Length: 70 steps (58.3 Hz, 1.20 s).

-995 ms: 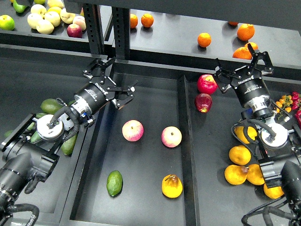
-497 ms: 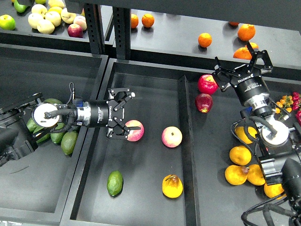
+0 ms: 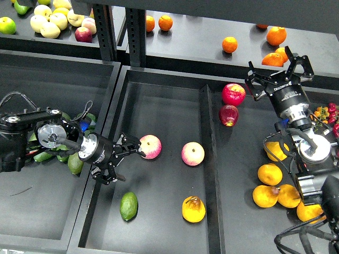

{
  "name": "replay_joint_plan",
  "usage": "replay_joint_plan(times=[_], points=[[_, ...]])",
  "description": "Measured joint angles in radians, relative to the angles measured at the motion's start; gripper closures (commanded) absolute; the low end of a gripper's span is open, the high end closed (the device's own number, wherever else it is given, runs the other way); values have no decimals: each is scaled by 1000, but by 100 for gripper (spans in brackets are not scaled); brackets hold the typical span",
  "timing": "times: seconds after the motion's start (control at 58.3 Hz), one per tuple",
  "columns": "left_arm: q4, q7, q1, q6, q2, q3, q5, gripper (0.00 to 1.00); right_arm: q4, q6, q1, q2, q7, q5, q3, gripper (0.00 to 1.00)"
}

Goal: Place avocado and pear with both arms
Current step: 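Lower the open left gripper toward the green avocado, then close the left gripper around the green avocado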

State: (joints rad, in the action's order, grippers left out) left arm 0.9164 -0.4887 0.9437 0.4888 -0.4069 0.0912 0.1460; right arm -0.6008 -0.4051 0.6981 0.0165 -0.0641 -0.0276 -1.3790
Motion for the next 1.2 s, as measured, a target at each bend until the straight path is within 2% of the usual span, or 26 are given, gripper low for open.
replay_joint_plan(times=[0.497,1.201], points=[[-21,0,-10,0,59,-83,86,1,7,-4,-9,-2,0,5,0,0],[-163,0,-84,0,157,-99,202,1,2,-15,-12,-1,0,21,-5,0]])
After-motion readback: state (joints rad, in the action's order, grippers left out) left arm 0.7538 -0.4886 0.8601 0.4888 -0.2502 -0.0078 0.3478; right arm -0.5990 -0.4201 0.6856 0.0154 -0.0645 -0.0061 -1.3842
